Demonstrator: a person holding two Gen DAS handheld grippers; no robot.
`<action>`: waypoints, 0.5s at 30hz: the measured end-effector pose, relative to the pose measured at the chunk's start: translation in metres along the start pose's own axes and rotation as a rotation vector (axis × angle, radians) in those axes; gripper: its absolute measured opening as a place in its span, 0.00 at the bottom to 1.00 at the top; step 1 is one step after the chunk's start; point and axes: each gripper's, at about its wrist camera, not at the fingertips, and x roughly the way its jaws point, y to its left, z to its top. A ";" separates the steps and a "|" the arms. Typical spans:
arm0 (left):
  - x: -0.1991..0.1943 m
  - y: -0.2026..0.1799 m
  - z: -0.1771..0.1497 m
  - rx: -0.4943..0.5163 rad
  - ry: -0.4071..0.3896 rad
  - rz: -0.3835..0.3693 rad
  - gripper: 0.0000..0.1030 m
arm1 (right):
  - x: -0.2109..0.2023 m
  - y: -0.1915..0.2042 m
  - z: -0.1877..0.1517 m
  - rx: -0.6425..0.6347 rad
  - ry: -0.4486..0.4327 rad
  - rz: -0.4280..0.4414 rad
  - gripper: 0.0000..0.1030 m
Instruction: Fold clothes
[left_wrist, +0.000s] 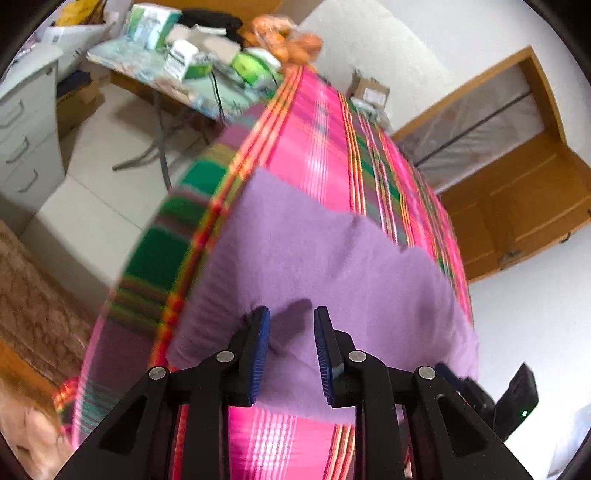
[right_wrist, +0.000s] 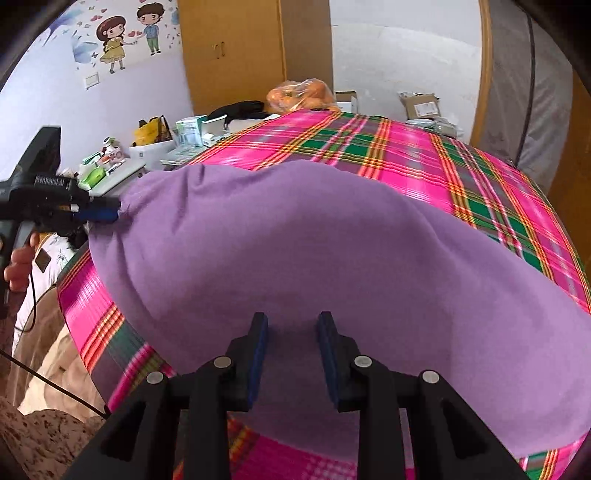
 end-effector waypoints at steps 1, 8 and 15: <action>-0.004 0.002 0.008 -0.006 -0.027 0.009 0.35 | 0.002 0.001 0.002 -0.002 0.001 0.002 0.28; 0.011 0.022 0.062 -0.128 0.000 -0.044 0.43 | 0.011 0.009 0.010 -0.011 0.011 0.024 0.28; 0.042 0.030 0.082 -0.179 0.137 -0.091 0.44 | 0.022 0.011 0.017 -0.005 0.020 0.034 0.28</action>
